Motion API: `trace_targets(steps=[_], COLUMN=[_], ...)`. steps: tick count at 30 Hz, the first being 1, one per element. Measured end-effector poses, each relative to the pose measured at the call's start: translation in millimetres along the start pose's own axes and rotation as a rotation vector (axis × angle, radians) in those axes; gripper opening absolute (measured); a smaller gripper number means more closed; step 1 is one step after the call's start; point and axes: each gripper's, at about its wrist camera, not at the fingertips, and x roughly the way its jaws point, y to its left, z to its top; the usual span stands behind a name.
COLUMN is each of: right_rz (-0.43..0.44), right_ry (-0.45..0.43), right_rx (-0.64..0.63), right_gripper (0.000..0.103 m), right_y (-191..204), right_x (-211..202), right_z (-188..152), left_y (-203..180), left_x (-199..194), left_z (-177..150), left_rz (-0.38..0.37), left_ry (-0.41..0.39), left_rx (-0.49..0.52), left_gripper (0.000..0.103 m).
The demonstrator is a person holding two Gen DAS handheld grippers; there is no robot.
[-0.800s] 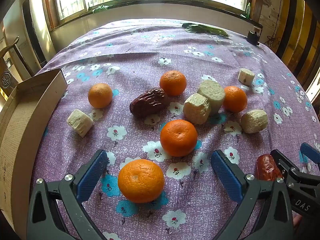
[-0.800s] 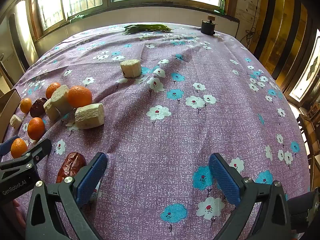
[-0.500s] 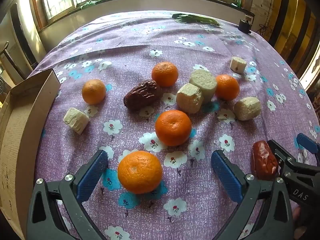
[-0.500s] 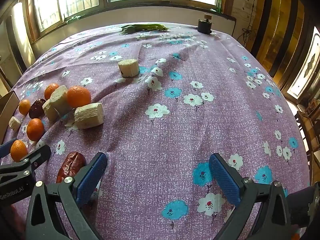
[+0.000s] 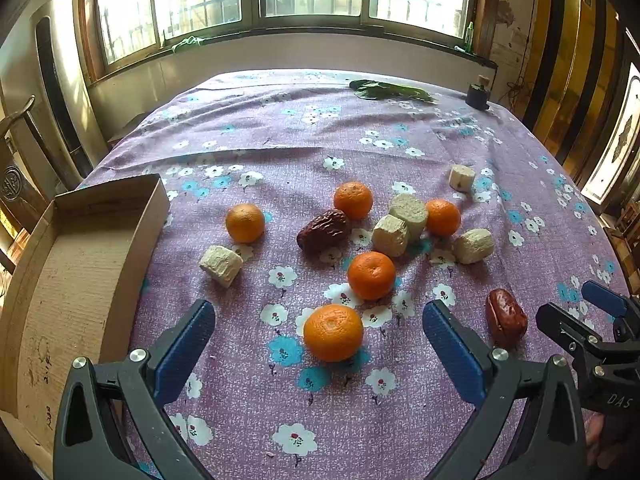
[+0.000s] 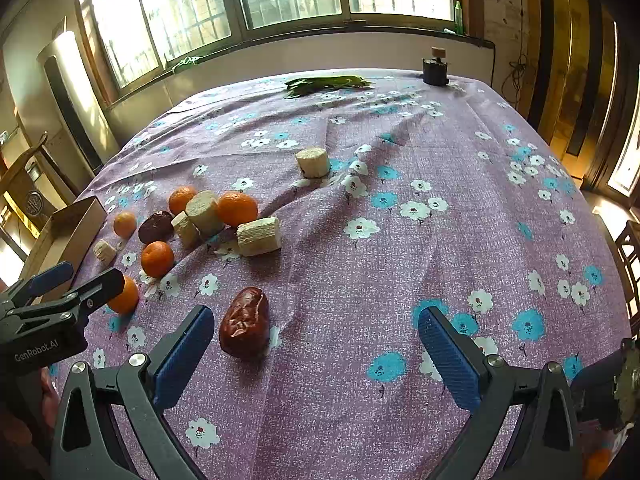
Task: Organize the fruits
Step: 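Grasp the white cube with the left tool while the right tool approaches the red date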
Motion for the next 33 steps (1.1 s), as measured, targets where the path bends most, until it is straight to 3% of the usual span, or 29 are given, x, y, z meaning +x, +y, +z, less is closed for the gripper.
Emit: trace_targets(steps=[8, 22, 27, 33], right_rz=[-0.028, 0.068, 0.096, 0.092], right_ry=[0.004, -0.005, -0.012, -0.009], right_rx=[-0.111, -0.160, -0.171, -0.210], right_gripper=[0.103, 0.102, 0.100, 0.096], right_y=[16.1, 38.9, 43.5, 49.4], right_x=[-6.1, -0.6, -0.3, 0.5], right_z=[-5.9, -7.3, -5.8, -4.6], left_y=[34.0, 95.0, 95.8, 76.3], left_x=[3.5, 1.9, 3.9, 14.7], left_z=[-10.4, -11.2, 0.5, 12.0], left_rz=[-0.006, 0.044, 0.015, 0.041], left_ry=[0.040, 0.054, 0.058, 0.058], left_rx=[-0.017, -0.067, -0.102, -0.039], left_gripper=[0.103, 0.103, 0.103, 0.103])
